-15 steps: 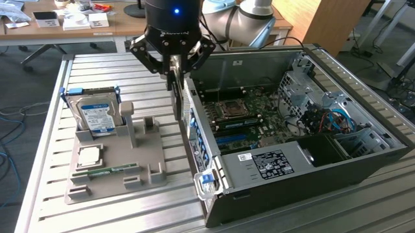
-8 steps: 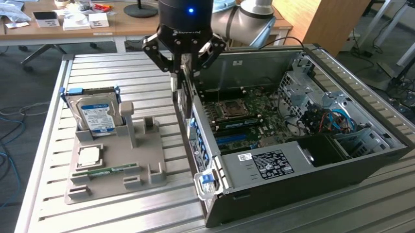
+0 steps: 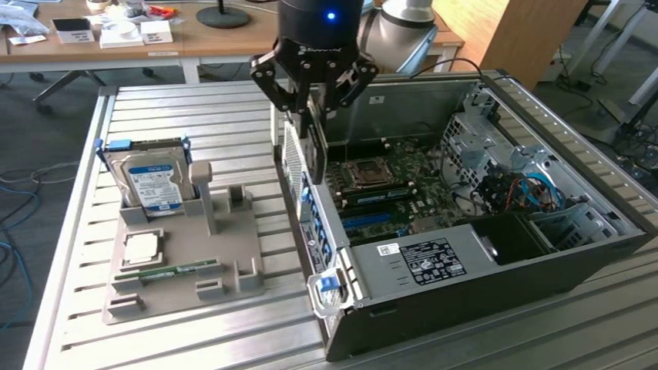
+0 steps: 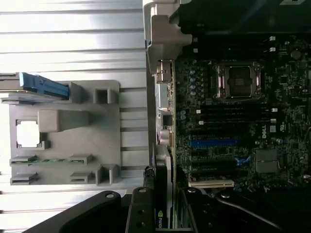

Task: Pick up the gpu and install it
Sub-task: 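Pick up the gpu and move the gpu toward the slot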

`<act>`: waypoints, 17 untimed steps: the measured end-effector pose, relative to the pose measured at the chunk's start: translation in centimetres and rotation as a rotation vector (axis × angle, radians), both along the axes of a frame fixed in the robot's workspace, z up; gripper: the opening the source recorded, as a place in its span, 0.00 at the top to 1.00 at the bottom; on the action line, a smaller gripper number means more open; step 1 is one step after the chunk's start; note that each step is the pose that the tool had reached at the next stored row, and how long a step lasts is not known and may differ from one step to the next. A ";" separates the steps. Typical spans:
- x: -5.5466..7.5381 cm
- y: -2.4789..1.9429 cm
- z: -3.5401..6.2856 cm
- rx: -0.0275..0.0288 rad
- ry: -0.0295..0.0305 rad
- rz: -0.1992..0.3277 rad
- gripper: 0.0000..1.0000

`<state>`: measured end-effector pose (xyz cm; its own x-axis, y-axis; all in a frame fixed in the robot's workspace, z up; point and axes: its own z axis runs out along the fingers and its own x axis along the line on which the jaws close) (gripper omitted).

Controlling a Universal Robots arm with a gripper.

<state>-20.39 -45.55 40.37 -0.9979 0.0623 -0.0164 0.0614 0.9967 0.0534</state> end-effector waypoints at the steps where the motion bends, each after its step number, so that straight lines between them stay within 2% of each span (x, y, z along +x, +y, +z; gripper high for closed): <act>1: 0.3 0.00 0.00 0.0011 0.0004 0.000 0.73; 17: 5.6 0.00 0.02 0.0155 0.0075 0.000 0.73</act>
<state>-14.80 -45.55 40.39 -0.9980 0.0625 -0.0080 0.0618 0.9957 0.0684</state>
